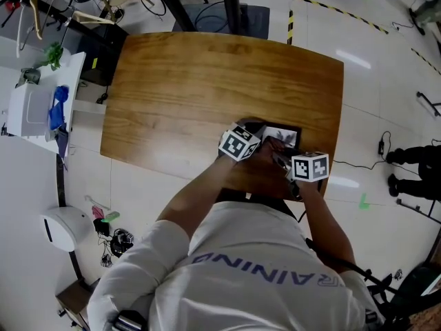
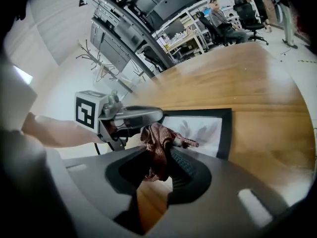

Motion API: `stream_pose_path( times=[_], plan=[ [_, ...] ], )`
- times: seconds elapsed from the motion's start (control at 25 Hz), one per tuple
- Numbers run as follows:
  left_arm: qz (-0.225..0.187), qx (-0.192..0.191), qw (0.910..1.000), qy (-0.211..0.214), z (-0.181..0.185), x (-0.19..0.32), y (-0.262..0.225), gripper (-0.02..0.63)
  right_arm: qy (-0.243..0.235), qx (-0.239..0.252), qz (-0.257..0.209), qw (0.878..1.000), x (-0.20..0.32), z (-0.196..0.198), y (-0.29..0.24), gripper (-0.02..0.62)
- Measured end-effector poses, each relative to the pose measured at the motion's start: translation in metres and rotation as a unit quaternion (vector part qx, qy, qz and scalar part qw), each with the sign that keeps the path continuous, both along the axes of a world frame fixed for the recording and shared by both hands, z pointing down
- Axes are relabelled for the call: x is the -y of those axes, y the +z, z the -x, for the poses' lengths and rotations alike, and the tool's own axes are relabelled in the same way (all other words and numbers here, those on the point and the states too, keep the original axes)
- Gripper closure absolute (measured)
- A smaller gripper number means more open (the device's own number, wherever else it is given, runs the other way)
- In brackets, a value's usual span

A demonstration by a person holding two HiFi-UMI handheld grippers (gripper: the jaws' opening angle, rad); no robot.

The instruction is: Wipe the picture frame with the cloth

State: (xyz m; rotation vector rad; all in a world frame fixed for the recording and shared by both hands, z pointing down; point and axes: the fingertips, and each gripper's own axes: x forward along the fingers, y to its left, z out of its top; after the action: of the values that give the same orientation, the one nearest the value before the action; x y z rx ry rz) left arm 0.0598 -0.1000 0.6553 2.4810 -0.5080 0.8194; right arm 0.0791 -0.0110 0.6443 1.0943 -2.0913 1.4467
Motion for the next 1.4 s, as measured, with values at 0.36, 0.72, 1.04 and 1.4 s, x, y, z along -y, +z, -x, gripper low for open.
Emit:
stream_pose_path(
  times=[0.36, 0.72, 1.04, 1.4],
  plan=[
    [0.005, -0.001, 1.0, 0.0, 0.0, 0.0, 0.001, 0.601, 0.067, -0.027, 0.011, 0.997, -0.022, -0.068, -0.002, 0.482],
    [-0.001, 0.001, 1.0, 0.003, 0.001, 0.0, 0.003, 0.601, 0.102, -0.038, 0.002, 0.994, -0.035, -0.101, 0.0, 0.482],
    [-0.021, 0.003, 0.9994, 0.025, 0.012, -0.01, 0.001, 0.601, 0.096, -0.029, -0.174, 0.98, -0.021, -0.094, -0.056, 0.488],
    [-0.116, -0.124, 0.9853, -0.023, 0.01, -0.002, -0.147, 0.601, 0.131, -0.077, -0.325, 0.933, 0.004, -0.124, -0.167, 0.488]
  ],
)
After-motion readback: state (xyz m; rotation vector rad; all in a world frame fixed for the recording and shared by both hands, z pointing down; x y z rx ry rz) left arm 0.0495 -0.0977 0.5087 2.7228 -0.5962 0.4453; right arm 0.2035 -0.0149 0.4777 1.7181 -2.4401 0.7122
